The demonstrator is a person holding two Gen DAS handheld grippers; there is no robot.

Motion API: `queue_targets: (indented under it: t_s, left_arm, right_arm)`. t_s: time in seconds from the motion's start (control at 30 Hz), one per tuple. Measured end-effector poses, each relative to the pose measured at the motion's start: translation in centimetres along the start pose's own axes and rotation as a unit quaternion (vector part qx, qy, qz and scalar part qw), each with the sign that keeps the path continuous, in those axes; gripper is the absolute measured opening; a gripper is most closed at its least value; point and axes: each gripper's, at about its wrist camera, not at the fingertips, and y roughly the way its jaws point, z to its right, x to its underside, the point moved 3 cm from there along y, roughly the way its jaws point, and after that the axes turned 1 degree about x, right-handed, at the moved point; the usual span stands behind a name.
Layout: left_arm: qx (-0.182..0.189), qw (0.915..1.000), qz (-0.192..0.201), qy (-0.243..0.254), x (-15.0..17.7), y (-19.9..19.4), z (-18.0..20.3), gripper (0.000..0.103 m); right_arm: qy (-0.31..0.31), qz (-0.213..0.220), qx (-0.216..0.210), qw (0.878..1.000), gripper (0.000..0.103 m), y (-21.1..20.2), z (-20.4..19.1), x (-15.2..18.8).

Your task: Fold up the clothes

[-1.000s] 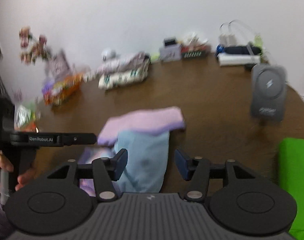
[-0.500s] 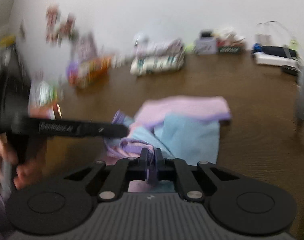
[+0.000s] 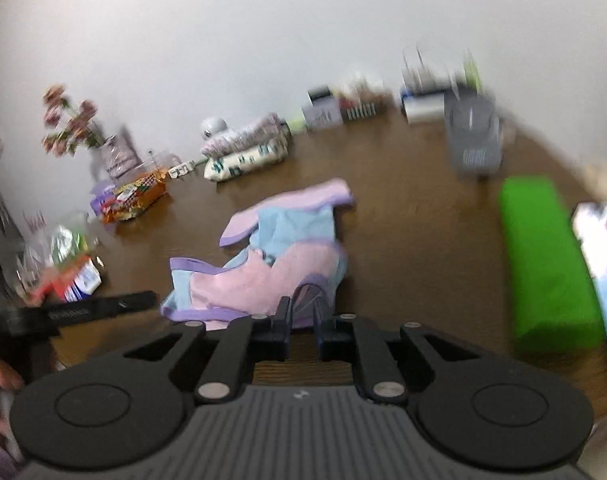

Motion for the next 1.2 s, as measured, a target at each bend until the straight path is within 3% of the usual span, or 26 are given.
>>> queue_targets:
  t_s: [0.07,0.13,0.23,0.37,0.47,0.53,0.57,0.6,0.67,0.77,0.83,1.0,1.07,1.13,1.2]
  left_arm:
    - [0.004,0.9977,0.020,0.064,-0.3,-1.1,1.2,0.039]
    - [0.020,0.9898,0.029,0.138,-0.5,-1.3,3.1,0.042]
    - [0.032,0.9775,0.018,0.208,-0.4,0.0,5.2,0.042]
    - [0.052,0.9653,-0.010,0.256,0.5,2.1,7.1,0.042]
    - [0.075,0.9571,-0.026,0.279,1.2,3.2,8.5,0.045]
    - [0.089,0.9523,-0.032,0.290,1.7,3.9,9.3,0.046]
    - [0.091,0.9505,-0.032,0.295,1.8,4.2,9.6,0.047]
    - [0.088,0.9493,-0.031,0.300,1.9,4.5,9.9,0.047]
    - [0.071,0.9479,-0.021,0.310,2.1,5.0,10.2,0.049]
    - [0.058,0.9510,0.002,0.304,1.7,5.0,10.4,0.055]
    - [0.060,0.9556,0.018,0.288,1.2,4.8,10.4,0.060]
    - [0.057,0.9646,0.046,0.253,-0.3,4.2,10.7,0.064]
    - [0.050,0.9633,0.042,0.261,-0.5,4.3,10.8,0.058]
    - [0.036,0.9563,0.020,0.290,-0.1,4.9,10.6,0.030]
    - [0.018,0.9540,0.002,0.299,0.1,5.4,9.7,0.014]
  right_arm:
    - [-0.073,0.012,-0.003,0.997,0.019,-1.2,-1.3,0.0]
    - [-0.138,0.013,-0.007,0.990,0.025,-1.1,-2.6,0.1]
    - [-0.230,-0.005,0.045,0.972,0.027,0.8,-3.9,0.4]
    - [-0.344,-0.016,0.117,0.932,0.031,3.7,-5.0,1.0]
    - [-0.436,-0.012,0.132,0.890,0.049,5.3,-6.3,2.2]
    - [-0.474,-0.014,0.126,0.871,0.045,6.4,-7.0,2.8]
    - [-0.478,-0.021,0.114,0.871,0.016,6.9,-7.2,2.8]
    - [-0.462,-0.031,0.094,0.882,0.001,7.0,-7.2,2.4]
    - [-0.400,-0.022,0.057,0.914,0.001,6.2,-7.0,0.6]
    - [-0.310,0.020,0.031,0.950,0.001,3.7,-6.3,-2.2]
    - [-0.275,0.037,0.022,0.961,0.001,2.3,-5.9,-3.2]
    - [-0.252,0.059,0.018,0.966,0.001,0.3,-6.0,-3.7]
    - [-0.253,0.065,0.025,0.965,0.001,-0.2,-6.1,-3.4]
    - [-0.249,0.070,0.034,0.965,0.001,-0.8,-6.2,-3.5]
    - [-0.247,0.072,0.043,0.965,0.001,-0.9,-6.2,-3.3]
